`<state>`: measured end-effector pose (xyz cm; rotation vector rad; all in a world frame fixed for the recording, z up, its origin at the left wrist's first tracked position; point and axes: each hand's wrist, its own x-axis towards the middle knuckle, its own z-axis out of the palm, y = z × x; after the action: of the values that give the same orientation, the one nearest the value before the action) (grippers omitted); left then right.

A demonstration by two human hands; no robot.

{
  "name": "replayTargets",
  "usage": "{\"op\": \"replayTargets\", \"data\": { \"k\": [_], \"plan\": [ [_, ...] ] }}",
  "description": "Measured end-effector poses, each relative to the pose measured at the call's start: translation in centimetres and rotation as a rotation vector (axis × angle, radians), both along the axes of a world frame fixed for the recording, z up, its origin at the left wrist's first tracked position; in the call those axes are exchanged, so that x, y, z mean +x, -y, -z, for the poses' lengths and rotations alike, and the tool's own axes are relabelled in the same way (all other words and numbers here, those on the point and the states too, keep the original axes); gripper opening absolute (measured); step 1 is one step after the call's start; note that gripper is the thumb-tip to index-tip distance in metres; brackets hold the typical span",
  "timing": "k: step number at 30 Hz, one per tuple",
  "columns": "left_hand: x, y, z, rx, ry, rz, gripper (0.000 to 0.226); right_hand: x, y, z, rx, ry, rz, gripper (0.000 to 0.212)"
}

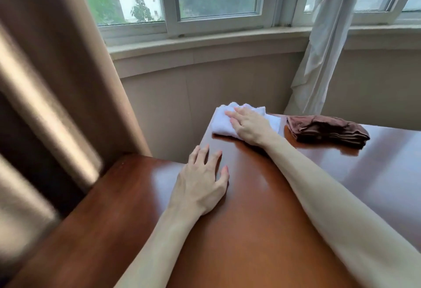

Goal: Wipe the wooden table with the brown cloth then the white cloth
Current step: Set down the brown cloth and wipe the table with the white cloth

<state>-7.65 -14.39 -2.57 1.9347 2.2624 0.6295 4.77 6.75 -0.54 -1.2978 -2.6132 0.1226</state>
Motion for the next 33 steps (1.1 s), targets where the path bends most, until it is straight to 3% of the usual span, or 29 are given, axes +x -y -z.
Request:
{"op": "replayTargets", "data": {
  "k": [4, 6, 8, 10, 14, 22, 25, 28, 33],
  "plan": [
    [0.0, 0.3, -0.1, 0.001, 0.016, 0.002, 0.054, -0.5, 3.7, 0.2, -0.046, 0.156, 0.03, 0.057],
    [0.1, 0.5, -0.2, 0.026, 0.029, -0.004, 0.056, -0.4, 6.5, -0.1, 0.061, 0.3, 0.009, 0.066],
    [0.2, 0.6, -0.2, 0.037, 0.032, -0.02, 0.06, 0.0, 7.2, -1.0, 0.164, 0.329, 0.0, 0.065],
    [0.2, 0.6, -0.2, 0.028, 0.035, -0.029, 0.065, 0.7, 6.6, -1.0, 0.192, 0.272, -0.104, 0.066],
    [0.1, 0.5, -0.1, 0.03, 0.038, -0.037, 0.068, 1.5, 6.0, 0.2, -0.089, 0.052, -0.252, 0.056],
    [0.1, 0.2, -0.3, -0.008, 0.033, -0.038, 0.065, -4.2, -1.9, -0.5, -0.195, 0.037, 0.205, 0.048],
    [0.1, 0.2, -0.4, -0.014, 0.034, -0.033, 0.065, -4.6, -0.3, -0.1, -0.129, -0.042, 0.2, 0.051],
    [0.2, 0.2, -0.5, -0.04, 0.046, -0.044, 0.068, -3.3, 2.1, 0.5, -0.127, -0.032, 0.115, 0.07],
    [0.4, 0.5, -1.0, -0.021, 0.091, -0.109, 0.064, -1.4, 8.3, 0.4, -0.152, 0.013, 0.013, 0.054]
  ]
}}
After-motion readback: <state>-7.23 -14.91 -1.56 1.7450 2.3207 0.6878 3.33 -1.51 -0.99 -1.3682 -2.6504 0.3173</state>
